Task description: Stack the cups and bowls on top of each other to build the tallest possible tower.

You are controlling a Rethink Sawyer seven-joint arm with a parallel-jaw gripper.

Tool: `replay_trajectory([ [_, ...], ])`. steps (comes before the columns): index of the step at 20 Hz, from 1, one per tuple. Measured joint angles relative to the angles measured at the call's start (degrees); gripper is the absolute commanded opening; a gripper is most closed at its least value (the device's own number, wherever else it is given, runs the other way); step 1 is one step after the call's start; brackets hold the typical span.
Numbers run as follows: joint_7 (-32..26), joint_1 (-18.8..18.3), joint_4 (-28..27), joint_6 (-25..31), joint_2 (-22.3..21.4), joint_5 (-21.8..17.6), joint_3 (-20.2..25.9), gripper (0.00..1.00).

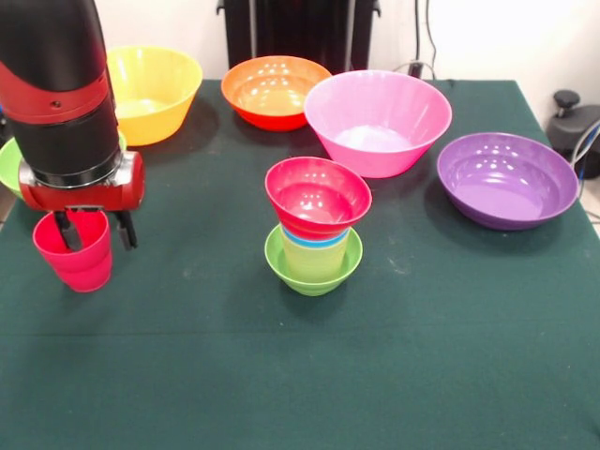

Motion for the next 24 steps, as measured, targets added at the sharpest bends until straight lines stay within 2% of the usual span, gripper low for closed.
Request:
replay_trajectory([
  [14,0.01,0.07,0.01,-0.95,0.49,0.43,-2.48,1.0],
  [24,0.04,0.35,0.01,-0.95,3.95,2.66,-4.78,1.0],
])
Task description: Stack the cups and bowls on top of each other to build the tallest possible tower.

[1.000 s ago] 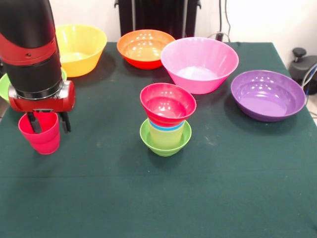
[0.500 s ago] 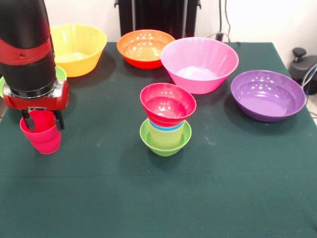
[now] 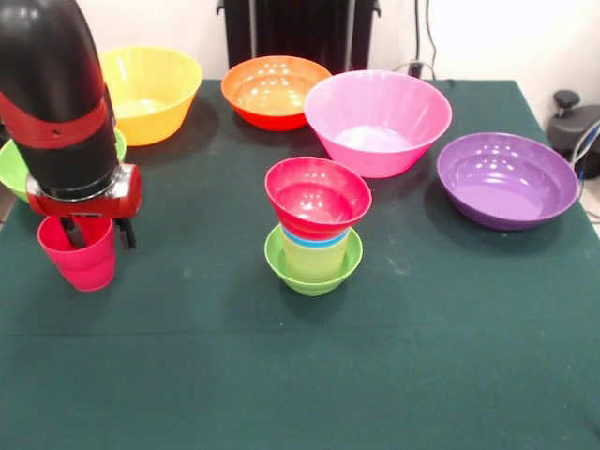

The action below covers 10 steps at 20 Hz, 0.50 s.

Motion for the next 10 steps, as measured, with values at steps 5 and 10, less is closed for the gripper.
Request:
replay_trajectory([
  [5,0.0,0.05,-0.01,-0.01,1.41,1.13,-0.54,1.0],
  [10,0.0,0.17,-0.04,-0.02,2.01,1.92,-0.83,0.0],
])
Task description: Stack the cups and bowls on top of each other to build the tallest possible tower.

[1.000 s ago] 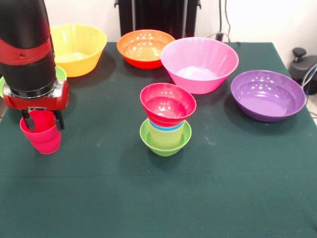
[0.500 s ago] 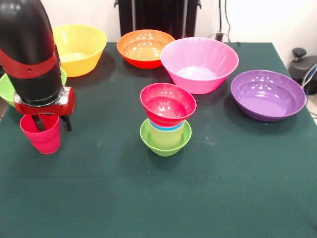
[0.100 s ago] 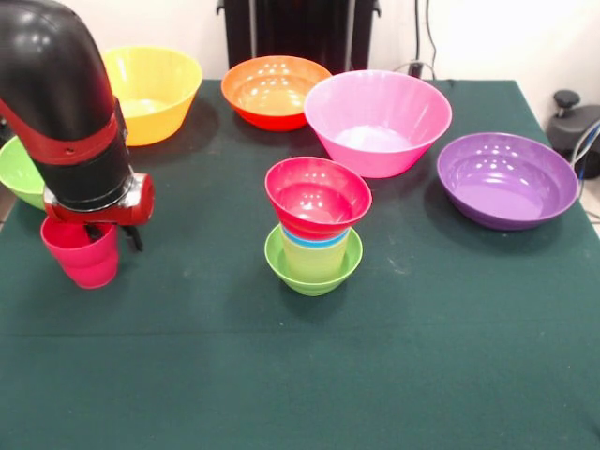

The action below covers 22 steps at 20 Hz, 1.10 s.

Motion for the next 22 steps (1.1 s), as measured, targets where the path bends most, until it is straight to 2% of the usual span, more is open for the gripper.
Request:
replay_trajectory([
  [22,0.0,1.19,0.01,-0.94,-1.11,0.08,-0.46,0.0],
])
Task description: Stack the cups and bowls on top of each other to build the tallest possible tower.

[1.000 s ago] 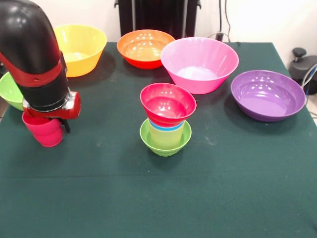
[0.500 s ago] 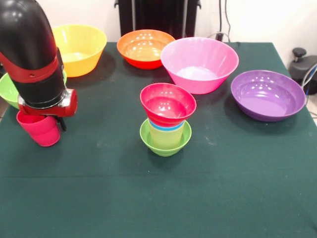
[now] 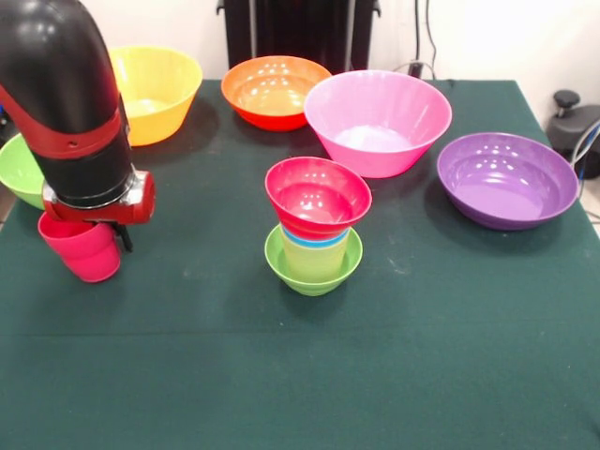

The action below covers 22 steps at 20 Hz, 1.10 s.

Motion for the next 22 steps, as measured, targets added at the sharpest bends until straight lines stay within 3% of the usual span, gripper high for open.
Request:
replay_trajectory([
  [16,0.0,4.51,-3.63,-0.76,-4.28,-0.02,0.12,0.0],
  [22,0.0,6.68,-6.96,2.47,-6.1,-0.05,-0.29,0.0],
])
